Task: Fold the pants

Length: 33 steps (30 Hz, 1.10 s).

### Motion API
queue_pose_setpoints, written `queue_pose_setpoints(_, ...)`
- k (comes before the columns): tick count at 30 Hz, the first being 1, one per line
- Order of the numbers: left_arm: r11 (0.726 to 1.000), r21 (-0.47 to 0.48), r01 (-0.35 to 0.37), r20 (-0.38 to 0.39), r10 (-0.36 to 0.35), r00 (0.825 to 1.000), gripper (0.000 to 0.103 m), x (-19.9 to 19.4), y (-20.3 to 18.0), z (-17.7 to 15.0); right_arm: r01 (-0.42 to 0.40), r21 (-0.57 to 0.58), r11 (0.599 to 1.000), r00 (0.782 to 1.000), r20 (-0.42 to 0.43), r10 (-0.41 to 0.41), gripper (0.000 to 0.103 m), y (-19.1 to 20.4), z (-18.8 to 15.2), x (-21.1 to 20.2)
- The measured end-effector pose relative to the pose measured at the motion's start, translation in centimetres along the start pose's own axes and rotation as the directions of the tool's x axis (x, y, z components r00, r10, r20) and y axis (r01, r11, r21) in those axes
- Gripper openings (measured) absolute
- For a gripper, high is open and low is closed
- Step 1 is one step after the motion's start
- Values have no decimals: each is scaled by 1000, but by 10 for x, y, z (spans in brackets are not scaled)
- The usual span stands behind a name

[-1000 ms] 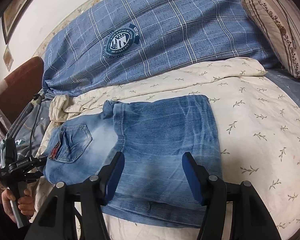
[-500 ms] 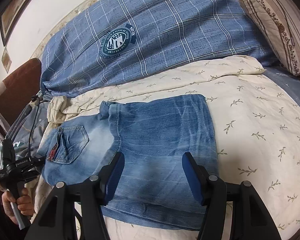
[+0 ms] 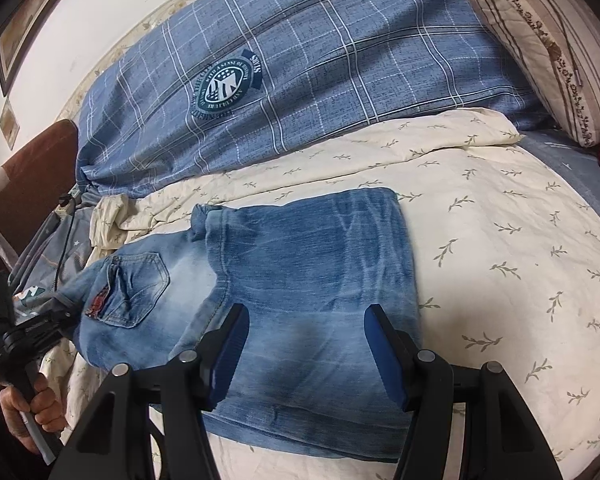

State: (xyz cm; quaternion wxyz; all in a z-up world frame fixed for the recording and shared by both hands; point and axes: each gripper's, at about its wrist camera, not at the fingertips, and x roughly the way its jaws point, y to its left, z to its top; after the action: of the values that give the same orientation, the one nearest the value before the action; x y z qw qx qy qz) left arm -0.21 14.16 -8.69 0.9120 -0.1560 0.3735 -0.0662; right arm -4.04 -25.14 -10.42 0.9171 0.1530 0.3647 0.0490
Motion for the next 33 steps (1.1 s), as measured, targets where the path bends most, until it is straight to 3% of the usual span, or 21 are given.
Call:
queue_pose_setpoints(5, 982, 187, 19, 83, -35, 996, 23, -31, -51, -5, 29, 39, 999, 999, 28, -30, 63, -17, 5, -10)
queue_pose_setpoints(9, 962, 266, 59, 96, -87, 992, 23, -48, -89, -9, 27, 127, 992, 992, 119, -42, 63, -45, 10, -35)
queue_pose_setpoints(13, 932, 351, 90, 81, -126, 989, 23, -56, -137, -18, 34, 192, 981, 986, 153, -64, 63, -71, 12, -52)
queue_pose_setpoints(19, 850, 493, 188, -17, -207, 978, 23, -38, -231, -56, 34, 264, 964, 979, 185, -85, 63, -108, 11, -75)
queue_pose_setpoints(22, 806, 542, 238, -123, -204, 971, 25, -4, -271, -83, 30, 307, 951, 977, 194, -93, 64, -127, 9, -83)
queue_pose_setpoints(26, 784, 526, 329, -249, -228, 941, 30, 18, -287, -95, 24, 366, 930, 975, 198, -104, 64, -144, 7, -90)
queue_pose_setpoints(28, 771, 509, 383, -252, -292, 923, 49, 0, -282, -89, 21, 373, 928, 974, 200, -103, 64, -145, 7, -90)
queue_pose_setpoints(31, 754, 533, 383, -144, -365, 920, 79, -34, -268, -68, 20, 334, 942, 973, 210, -95, 64, -133, 10, -88)
queue_pose_setpoints(33, 765, 550, 335, -48, -372, 927, 79, -49, -250, -51, 9, 304, 953, 972, 223, -81, 63, -122, 11, -87)
